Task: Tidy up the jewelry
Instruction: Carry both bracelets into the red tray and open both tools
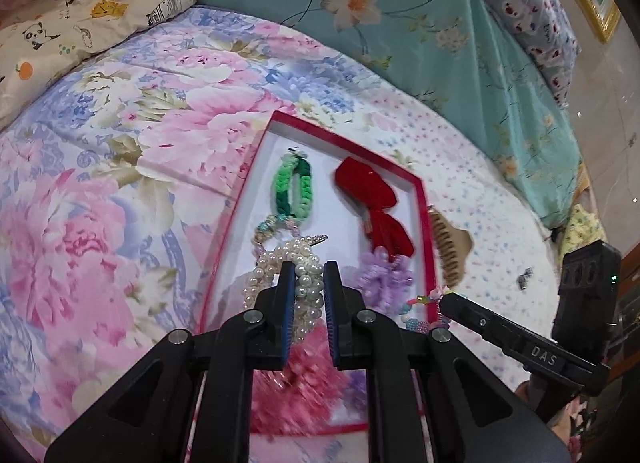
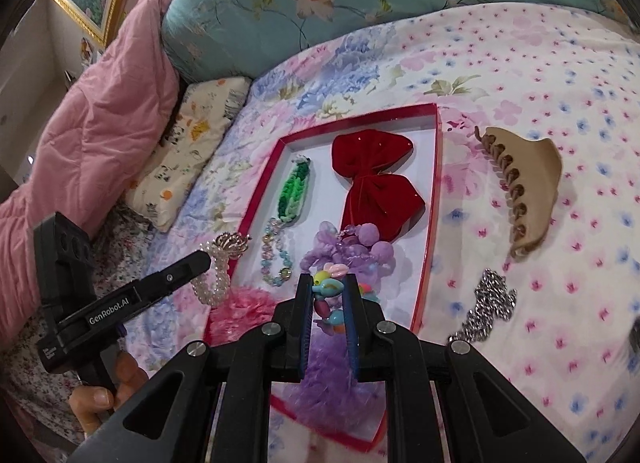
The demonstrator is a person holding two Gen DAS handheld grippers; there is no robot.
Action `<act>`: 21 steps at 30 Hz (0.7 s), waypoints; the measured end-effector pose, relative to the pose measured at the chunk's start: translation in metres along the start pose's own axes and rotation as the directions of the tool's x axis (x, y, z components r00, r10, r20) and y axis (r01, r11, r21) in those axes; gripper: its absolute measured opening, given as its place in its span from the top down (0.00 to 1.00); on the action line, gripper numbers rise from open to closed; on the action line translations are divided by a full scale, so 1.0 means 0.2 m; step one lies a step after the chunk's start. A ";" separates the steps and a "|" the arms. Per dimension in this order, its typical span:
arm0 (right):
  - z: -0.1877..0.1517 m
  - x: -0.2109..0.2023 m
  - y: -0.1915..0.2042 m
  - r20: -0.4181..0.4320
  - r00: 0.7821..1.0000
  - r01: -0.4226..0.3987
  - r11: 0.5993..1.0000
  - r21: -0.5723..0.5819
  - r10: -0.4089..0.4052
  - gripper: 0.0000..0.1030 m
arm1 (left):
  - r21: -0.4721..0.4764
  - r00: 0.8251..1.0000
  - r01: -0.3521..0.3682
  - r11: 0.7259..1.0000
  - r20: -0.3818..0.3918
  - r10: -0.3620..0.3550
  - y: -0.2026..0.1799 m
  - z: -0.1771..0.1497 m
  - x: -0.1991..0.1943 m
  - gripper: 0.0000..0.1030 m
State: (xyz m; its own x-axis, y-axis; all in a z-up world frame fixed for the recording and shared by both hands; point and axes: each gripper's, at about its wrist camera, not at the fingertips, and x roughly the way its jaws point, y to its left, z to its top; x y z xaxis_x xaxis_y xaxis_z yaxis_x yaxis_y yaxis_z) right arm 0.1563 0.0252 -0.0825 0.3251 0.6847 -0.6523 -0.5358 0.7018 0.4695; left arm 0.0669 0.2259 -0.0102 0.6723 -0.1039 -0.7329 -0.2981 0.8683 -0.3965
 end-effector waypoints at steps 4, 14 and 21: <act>0.00 0.10 -0.01 -0.033 0.999 0.008 1.000 -0.002 -0.008 0.86 | 0.012 0.999 -0.025 1.000 -0.019 0.026 0.01 0.00 0.09 0.89; -0.04 0.23 -0.05 -0.094 0.996 0.003 1.000 0.015 -0.002 0.86 | 0.023 0.997 -0.014 1.000 -0.077 0.016 0.02 -0.05 0.22 0.89; -0.04 0.25 -0.06 -0.108 0.994 0.008 1.000 0.019 -0.006 0.83 | 0.007 0.994 -0.003 1.000 -0.107 0.004 0.03 -0.06 0.26 0.88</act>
State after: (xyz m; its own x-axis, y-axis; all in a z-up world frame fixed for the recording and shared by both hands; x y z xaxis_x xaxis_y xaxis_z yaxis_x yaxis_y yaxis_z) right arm 0.1739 0.0497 -0.1260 0.2419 0.6554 -0.7155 -0.5184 0.7107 0.4757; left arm 0.0929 0.2209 -0.0579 0.5951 -0.1519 -0.7891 -0.2952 0.8720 -0.3905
